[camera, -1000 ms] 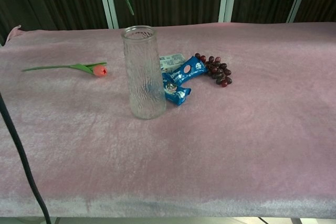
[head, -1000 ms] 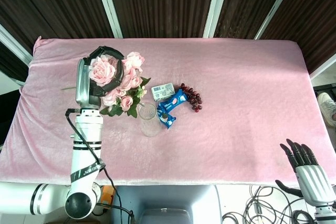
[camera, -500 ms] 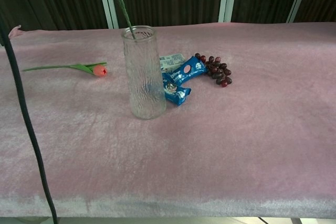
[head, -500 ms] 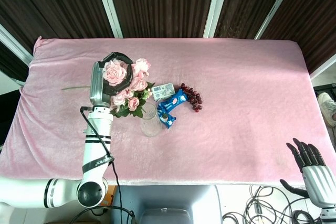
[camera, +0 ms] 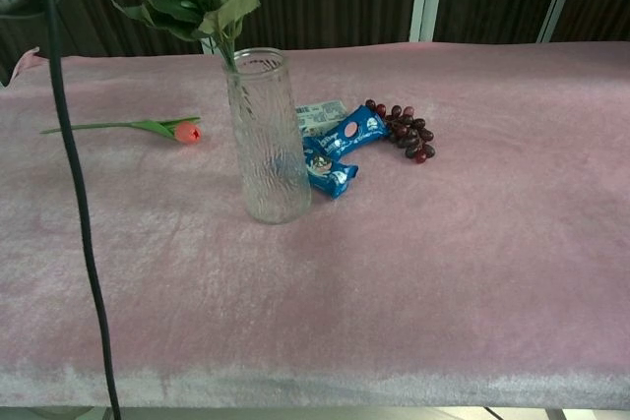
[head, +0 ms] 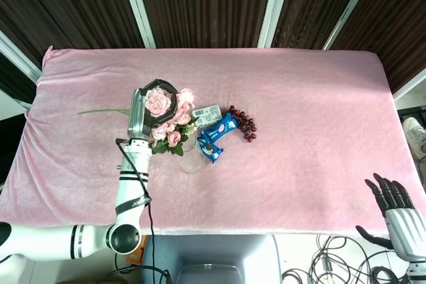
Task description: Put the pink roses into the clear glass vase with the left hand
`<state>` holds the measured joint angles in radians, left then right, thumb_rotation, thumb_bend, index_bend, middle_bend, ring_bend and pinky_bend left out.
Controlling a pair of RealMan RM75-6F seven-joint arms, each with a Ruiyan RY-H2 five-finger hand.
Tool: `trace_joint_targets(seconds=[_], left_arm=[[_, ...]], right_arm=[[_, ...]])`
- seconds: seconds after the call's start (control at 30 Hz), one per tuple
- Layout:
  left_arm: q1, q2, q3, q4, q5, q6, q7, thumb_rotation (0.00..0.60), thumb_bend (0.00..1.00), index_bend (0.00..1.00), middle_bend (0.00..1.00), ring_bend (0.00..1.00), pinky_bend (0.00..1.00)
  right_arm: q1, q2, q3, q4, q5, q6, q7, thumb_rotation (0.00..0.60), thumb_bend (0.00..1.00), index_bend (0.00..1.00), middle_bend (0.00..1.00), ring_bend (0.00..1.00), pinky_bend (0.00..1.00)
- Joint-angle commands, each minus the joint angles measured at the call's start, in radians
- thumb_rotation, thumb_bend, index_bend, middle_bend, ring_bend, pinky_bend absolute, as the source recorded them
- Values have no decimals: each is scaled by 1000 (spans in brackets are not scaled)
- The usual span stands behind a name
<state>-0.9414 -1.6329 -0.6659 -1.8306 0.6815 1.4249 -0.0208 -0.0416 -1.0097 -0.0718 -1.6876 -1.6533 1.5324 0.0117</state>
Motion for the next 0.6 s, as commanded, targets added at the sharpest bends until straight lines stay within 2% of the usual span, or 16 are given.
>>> trace_joint_targets(seconds=[0.03,0.23,0.3,0.37,0.4,0.5,0.6], left_arm=[[-8,-35,22,53,17,-33,-14,600,582,749,815,642,670],[-6,-60,52,114,65,-85,-40,600,520,706,773,603,574],[-4,-66,69,133,92,-101,-49,600,506,655,736,569,531],[-1,-71,83,147,112,-111,-53,600,496,510,666,511,480],[0,-77,93,157,128,-117,-55,600,493,378,612,465,442],[2,-83,113,178,163,-134,-59,600,482,73,447,319,320],[2,-89,124,195,186,-143,-50,600,445,0,285,174,223]], right_arm=[[1,4,5,2,7,0,7,600,300,0,0,0,0],[-5,12,5,4,2,16,26,600,300,0,0,0,0],[-7,14,5,6,1,19,33,600,300,0,0,0,0],[-7,15,5,7,1,20,35,600,300,0,0,0,0],[-8,15,5,7,0,21,36,600,300,0,0,0,0],[-8,16,4,7,-3,22,37,600,300,0,0,0,0],[-10,16,4,8,-6,26,39,600,300,0,0,0,0]])
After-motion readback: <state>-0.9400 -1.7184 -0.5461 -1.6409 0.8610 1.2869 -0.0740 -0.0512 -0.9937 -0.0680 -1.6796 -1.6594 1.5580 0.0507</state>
